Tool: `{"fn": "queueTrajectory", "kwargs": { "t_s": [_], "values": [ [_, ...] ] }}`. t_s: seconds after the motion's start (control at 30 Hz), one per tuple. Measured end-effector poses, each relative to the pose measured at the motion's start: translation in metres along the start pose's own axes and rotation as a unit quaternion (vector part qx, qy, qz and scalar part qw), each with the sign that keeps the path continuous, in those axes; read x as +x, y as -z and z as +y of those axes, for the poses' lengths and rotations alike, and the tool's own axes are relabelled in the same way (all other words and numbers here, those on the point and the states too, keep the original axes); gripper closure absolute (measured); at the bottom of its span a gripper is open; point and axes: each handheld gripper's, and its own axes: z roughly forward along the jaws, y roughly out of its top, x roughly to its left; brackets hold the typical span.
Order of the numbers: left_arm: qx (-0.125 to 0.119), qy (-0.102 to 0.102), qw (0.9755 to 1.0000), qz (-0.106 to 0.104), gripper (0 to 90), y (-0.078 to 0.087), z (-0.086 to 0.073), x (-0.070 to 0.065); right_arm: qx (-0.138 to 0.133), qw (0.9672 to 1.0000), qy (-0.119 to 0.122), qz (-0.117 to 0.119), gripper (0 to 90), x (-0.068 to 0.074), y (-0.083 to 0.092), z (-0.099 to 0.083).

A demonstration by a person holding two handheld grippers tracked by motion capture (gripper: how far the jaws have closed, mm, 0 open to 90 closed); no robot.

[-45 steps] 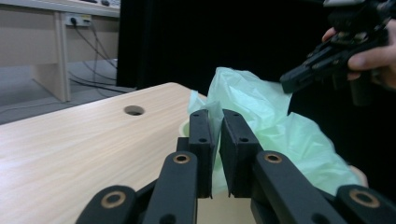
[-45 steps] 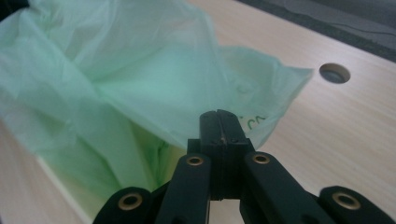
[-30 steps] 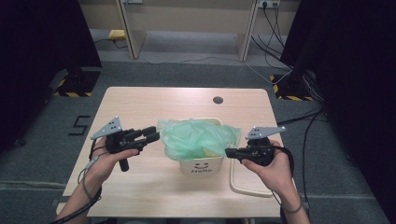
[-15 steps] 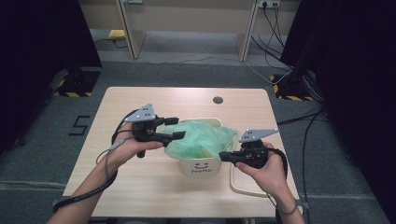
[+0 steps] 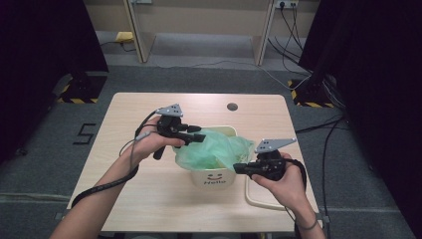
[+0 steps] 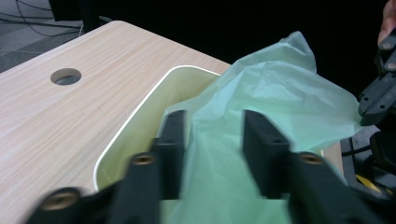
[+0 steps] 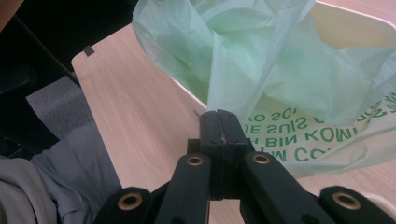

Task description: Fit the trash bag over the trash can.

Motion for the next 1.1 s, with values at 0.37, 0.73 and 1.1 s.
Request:
{"fn": "queueTrajectory", "kwargs": {
  "t_s": [0.37, 0.73, 1.1],
  "values": [
    [-0.039, -0.055, 0.9976, -0.014, 89.5, 0.024, 0.004, -0.026, 0.004, 0.9999, -0.011, 0.002, 90.0, -0.003, 0.002, -0.007],
    [-0.051, -0.067, 0.9962, -0.024, 89.6, 0.04, -0.013, -0.047, 0.004, 0.9999, -0.009, 0.008, 90.0, -0.001, 0.004, -0.01],
    [-0.039, -0.051, 0.9974, -0.035, 89.6, 0.06, -0.077, -0.075, 0.043, 0.9986, -0.023, 0.02, 90.0, -0.002, -0.008, -0.029]
  ]
}}
